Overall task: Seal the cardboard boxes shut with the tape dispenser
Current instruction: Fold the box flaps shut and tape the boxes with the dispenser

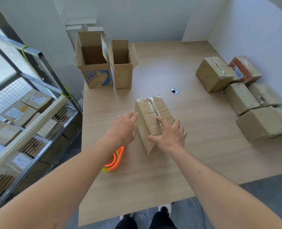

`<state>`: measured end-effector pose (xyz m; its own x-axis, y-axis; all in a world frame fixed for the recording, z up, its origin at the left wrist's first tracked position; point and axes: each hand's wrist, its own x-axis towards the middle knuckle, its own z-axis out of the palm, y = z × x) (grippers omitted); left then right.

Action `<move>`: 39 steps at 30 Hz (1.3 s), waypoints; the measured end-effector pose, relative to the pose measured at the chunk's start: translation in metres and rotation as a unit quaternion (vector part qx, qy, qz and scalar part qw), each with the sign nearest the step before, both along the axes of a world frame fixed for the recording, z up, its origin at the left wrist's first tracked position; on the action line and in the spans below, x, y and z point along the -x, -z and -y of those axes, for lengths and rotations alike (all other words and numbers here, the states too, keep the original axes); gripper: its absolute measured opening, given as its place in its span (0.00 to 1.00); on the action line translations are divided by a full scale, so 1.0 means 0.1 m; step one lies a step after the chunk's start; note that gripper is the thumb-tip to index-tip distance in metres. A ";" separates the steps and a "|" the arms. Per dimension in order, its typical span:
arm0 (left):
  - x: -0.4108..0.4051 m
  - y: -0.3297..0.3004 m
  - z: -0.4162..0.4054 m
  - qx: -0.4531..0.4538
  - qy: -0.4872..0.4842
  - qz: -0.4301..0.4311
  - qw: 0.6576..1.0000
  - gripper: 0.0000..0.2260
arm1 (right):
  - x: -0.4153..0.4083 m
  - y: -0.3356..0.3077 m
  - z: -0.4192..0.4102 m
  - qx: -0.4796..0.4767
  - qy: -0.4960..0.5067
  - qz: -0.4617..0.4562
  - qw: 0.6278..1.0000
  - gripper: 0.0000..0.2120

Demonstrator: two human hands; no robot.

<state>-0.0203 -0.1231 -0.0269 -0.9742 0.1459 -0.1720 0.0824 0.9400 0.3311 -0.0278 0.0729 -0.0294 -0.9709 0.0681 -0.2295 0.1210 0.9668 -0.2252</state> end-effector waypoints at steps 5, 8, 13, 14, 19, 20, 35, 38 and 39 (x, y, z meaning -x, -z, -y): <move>0.11 -0.37 -0.45 -0.001 0.038 -0.026 0.999 0.30 | -0.02 -0.41 -0.45 0.004 0.028 -0.018 0.999 0.45; 0.16 -0.58 -0.78 0.009 0.057 -0.052 0.997 0.29 | -0.01 -0.64 -0.77 0.003 0.036 -0.030 0.999 0.46; 0.24 -0.87 -1.43 0.022 0.077 -0.067 0.995 0.30 | -0.03 -0.91 -1.41 0.004 0.047 -0.045 0.998 0.47; 0.26 -0.91 -1.58 0.025 0.081 -0.067 0.994 0.30 | -0.02 -0.94 -1.55 0.005 0.048 -0.048 0.998 0.47; 0.30 -0.95 -2.38 0.023 0.070 -0.073 0.995 0.30 | -0.02 -1.00 -2.33 0.007 0.047 -0.066 0.997 0.47; 0.29 -0.94 -2.57 0.020 0.064 -0.069 0.995 0.30 | -0.03 -0.98 -2.51 0.006 0.041 -0.066 0.997 0.47; 0.70 -0.80 -3.94 0.038 0.002 -0.004 0.999 0.31 | 0.62 -0.79 -3.89 0.019 0.009 -0.042 0.999 0.47; 0.98 -0.66 -3.98 0.042 0.001 0.014 0.999 0.31 | 0.88 -0.64 -3.90 0.030 0.014 -0.042 0.999 0.47; 1.10 -0.61 -3.99 0.042 0.001 0.013 0.999 0.31 | 0.98 -0.60 -3.90 0.035 0.016 -0.046 0.998 0.47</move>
